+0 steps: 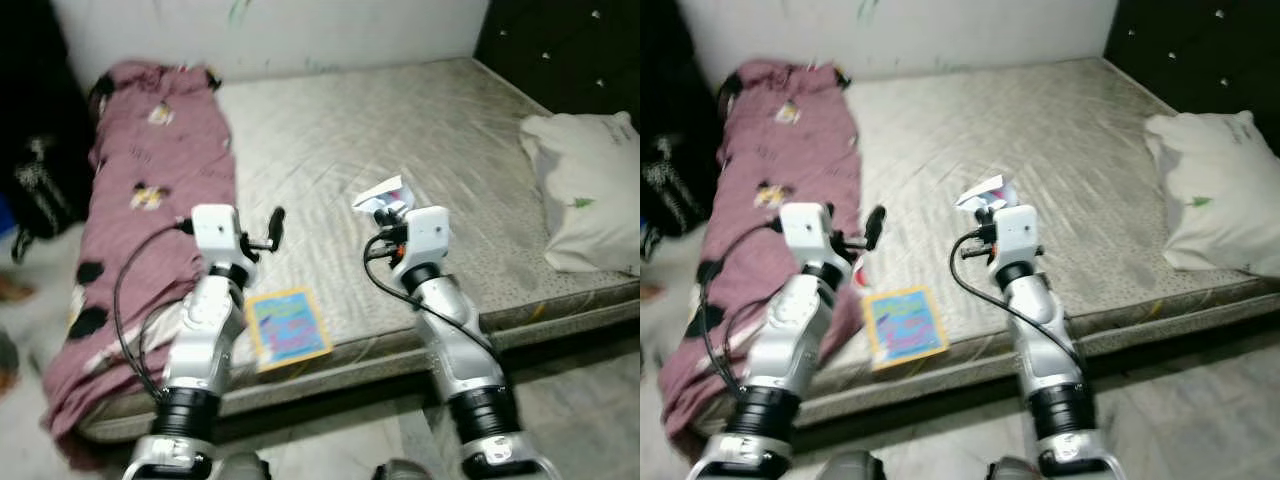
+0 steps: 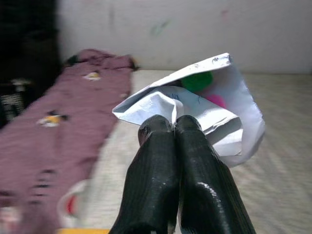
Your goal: Clean up the room
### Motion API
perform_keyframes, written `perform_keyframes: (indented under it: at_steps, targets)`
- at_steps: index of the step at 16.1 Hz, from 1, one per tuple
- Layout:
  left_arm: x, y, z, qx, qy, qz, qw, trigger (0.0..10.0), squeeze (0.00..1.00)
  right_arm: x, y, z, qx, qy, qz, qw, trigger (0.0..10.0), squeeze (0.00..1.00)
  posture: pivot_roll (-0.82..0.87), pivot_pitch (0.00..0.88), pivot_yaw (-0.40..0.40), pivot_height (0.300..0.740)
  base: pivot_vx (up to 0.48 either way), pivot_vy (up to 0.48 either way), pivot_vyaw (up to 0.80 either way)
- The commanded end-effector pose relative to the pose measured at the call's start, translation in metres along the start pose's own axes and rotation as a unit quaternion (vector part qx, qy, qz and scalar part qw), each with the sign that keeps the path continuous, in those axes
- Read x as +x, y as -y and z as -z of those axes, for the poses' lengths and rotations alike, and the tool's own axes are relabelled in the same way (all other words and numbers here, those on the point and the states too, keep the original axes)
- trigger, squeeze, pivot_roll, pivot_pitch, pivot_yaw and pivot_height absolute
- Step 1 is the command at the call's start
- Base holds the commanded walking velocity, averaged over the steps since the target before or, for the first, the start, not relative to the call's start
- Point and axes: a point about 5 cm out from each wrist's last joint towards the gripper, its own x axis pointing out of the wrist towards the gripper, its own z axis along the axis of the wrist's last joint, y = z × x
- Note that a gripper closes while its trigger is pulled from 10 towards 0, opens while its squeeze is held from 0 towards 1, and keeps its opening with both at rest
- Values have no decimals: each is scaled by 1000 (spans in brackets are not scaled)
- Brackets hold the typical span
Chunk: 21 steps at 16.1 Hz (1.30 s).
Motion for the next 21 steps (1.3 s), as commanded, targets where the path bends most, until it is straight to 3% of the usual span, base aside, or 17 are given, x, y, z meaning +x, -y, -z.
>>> perform_keyframes:
  at_steps: [1,14,21]
  targets:
    - [1,-3,-3,4,2,-5,1000,10000,0,3,-5,-6,0,11,-12,1000,10000,0,-10,0,27,740,0,480,0]
    - [1,-3,-1,12,-5,-13,1000,10000,0,3,-8,-7,-3,15,-24,1000,10000,0,-9,0,30,740,0,451,0]
    - [2,-5,-1,14,-6,-24,1000,10000,0,4,-9,-8,-9,16,-29,999,10000,0,-12,0,30,740,0,0,114]
